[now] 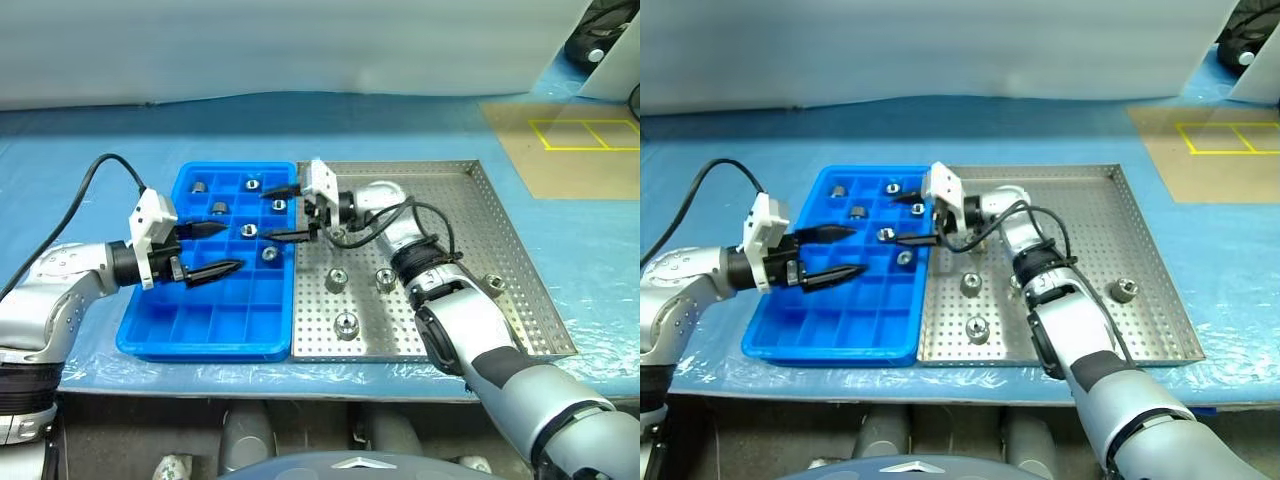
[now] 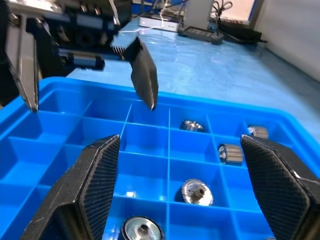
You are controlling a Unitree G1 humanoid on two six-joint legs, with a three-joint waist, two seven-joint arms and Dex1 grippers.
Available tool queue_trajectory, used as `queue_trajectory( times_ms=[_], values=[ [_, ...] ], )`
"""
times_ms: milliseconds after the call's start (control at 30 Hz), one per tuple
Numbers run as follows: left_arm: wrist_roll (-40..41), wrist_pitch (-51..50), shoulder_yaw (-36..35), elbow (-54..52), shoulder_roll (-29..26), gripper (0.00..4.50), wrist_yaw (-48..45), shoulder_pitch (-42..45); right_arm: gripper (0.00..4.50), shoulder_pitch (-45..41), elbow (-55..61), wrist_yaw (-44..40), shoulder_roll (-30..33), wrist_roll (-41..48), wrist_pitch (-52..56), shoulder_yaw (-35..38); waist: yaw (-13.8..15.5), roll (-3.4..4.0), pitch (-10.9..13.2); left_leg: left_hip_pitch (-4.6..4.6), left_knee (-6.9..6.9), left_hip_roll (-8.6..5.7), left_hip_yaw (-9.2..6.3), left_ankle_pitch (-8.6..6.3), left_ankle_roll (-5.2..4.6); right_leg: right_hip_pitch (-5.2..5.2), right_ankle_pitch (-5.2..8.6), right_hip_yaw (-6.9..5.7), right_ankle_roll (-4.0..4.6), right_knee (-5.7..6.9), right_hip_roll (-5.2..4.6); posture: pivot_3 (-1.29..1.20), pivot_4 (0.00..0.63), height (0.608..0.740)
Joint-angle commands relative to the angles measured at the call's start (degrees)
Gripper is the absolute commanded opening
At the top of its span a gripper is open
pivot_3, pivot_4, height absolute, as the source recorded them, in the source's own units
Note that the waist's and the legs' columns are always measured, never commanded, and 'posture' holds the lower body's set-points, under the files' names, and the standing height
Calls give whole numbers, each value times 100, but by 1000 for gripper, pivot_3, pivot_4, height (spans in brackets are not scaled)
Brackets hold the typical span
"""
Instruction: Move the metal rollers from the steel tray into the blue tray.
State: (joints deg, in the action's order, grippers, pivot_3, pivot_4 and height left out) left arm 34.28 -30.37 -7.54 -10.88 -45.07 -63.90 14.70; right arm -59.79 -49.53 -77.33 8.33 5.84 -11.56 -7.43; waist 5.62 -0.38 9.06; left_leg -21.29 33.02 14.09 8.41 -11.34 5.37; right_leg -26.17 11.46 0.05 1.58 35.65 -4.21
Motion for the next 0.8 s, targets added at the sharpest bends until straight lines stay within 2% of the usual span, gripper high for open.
queue_trajectory(
  times_ms=[33,267,400,500,567,800],
  values=[
    [-100,162,374,13,131,4500,-212,206,3966,4,594,-430,696,222,369,167,6,-1,0,-1,1,-3,0,1,-1,0,0,1,0,0,-1,89,150,740],
    [-268,306,1144,43,745,4500,-342,442,3966,799,1509,-598,2279,266,1097,241,-45,-5,0,1,4,-4,0,12,-15,2,0,6,-1,2,1,13,150,740],
    [-338,353,1357,258,1224,4500,-221,731,3966,1772,2537,-574,2969,523,1780,423,-82,-5,0,3,4,-6,2,14,-17,3,-1,11,-2,2,2,-35,150,740],
    [-348,393,1392,455,1422,4500,-243,914,3966,2500,3545,-601,3365,894,2548,541,-134,-5,0,4,5,-9,2,14,-18,10,-1,16,-2,2,2,-68,150,740],
    [-420,469,1469,595,1485,4500,-316,1045,3966,2898,3820,-573,3680,970,2726,672,-186,-5,0,6,4,-10,7,14,-18,14,-2,22,-4,2,5,-75,150,740],
    [-425,447,1458,760,1482,4500,-474,1206,3966,3610,2374,-135,4880,635,2044,1367,-196,-5,0,17,5,-26,12,6,-13,25,-4,29,-9,-1,0,-103,150,740]
  ],
)
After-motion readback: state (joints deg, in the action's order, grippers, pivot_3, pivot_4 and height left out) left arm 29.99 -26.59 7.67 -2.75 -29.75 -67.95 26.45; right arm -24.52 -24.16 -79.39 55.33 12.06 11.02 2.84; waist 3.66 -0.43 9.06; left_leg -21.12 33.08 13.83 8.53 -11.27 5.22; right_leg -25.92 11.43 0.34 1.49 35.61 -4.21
